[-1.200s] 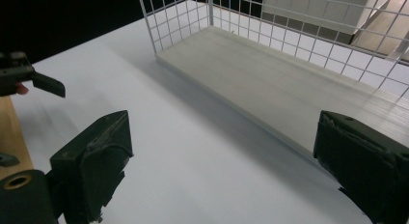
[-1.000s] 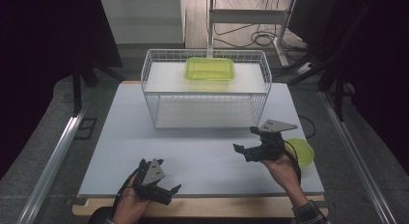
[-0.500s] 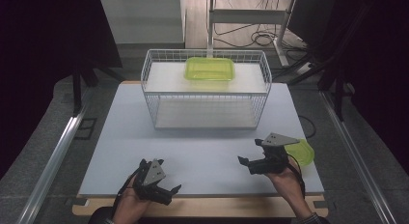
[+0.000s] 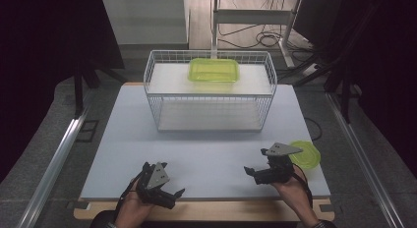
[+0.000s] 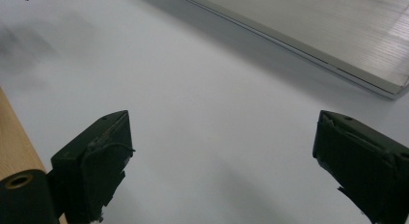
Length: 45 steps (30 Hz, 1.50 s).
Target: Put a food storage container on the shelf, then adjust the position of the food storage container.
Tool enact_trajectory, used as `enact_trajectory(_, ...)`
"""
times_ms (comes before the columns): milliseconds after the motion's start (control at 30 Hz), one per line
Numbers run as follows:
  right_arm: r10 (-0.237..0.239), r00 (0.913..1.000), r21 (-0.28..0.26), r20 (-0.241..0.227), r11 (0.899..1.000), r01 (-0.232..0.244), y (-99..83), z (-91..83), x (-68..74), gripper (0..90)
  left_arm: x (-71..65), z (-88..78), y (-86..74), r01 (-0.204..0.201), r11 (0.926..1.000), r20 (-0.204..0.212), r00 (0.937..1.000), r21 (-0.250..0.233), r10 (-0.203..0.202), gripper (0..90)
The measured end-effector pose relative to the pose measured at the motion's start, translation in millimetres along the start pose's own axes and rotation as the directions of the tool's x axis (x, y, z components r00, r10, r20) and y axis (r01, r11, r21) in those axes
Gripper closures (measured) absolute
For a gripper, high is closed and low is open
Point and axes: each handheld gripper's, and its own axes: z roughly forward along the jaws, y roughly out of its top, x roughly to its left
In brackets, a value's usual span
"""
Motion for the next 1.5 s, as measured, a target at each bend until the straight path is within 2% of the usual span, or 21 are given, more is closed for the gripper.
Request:
enact_trajectory(267,0.041,0.9992,0.003,0.003,0.999,-0.041,-1.0,2.0,-2.6,3.2,-0.1,0.4,-0.1,-0.001,1.0,0.001,1.0,0.002,0.001,0.0)
enact_trajectory(433,0.074,0.9969,-0.009,0.024,0.997,-0.074,2.8,-1.1,-4.4,3.3,-0.3,1.0,-0.1,-0.003,1.0,0.004,1.0,0.005,0.003,0.0)
enact_trajectory(533,0.082,0.9958,-0.005,0.042,0.997,-0.082,6.4,-7.3,-7.2,14.4,-0.5,1.2,0.0,-0.004,1.0,0.004,1.0,0.005,0.004,0.0)
enact_trajectory(667,0.124,0.9891,-0.017,0.08,0.992,-0.123,10.9,-20.8,-18.5,32.6,-0.6,1.6,-0.1,-0.004,1.0,0.004,1.0,0.007,0.004,0.0)
enact_trajectory(800,0.095,0.9865,-0.015,0.133,0.995,-0.094,11.5,-36.3,-33.1,49.0,-0.6,1.8,-0.1,-0.01,0.9998,0.003,0.9999,0.015,0.01,0.0)
enact_trajectory(867,0.098,0.9805,-0.021,0.17,0.995,-0.096,9.8,-43.8,-42.6,57.4,-0.6,1.9,-0.2,-0.011,0.9998,0.002,0.9999,0.017,0.011,0.0)
enact_trajectory(1033,0.121,0.9666,-0.005,0.226,0.992,-0.123,3.5,-57.0,-65.1,77.2,-0.4,2.3,-0.3,-0.01,0.9998,0.001,0.9999,0.02,0.01,0.0)
enact_trajectory(1133,0.147,0.9553,-0.012,0.257,0.989,-0.149,-2.1,-65.1,-78.6,87.2,-0.8,2.8,-0.3,-0.013,0.9997,0.002,0.9999,0.023,0.013,0.0)
enact_trajectory(1233,0.171,0.9407,-0.023,0.293,0.985,-0.172,-6.4,-74.2,-89.7,89.2,-0.9,3.1,-0.4,-0.015,0.9995,0.001,0.9999,0.027,0.015,0.0)
enact_trajectory(1333,0.201,0.9218,-0.028,0.331,0.979,-0.204,-11.8,-81.9,-100.0,89.3,-0.9,3.3,-0.4,-0.015,0.9995,0.0,0.9999,0.028,0.015,0.0)
enact_trajectory(1400,0.226,0.9104,-0.033,0.347,0.973,-0.229,-16.3,-86.3,-106.4,89.3,-0.9,3.3,-0.4,-0.015,0.9995,0.0,0.9999,0.029,0.015,0.0)
enact_trajectory(1500,0.253,0.8978,-0.045,0.36,0.966,-0.254,-22.9,-92.3,-114.4,89.3,-0.9,3.8,-0.5,-0.017,0.9993,-0.001,0.9999,0.032,0.017,0.0)
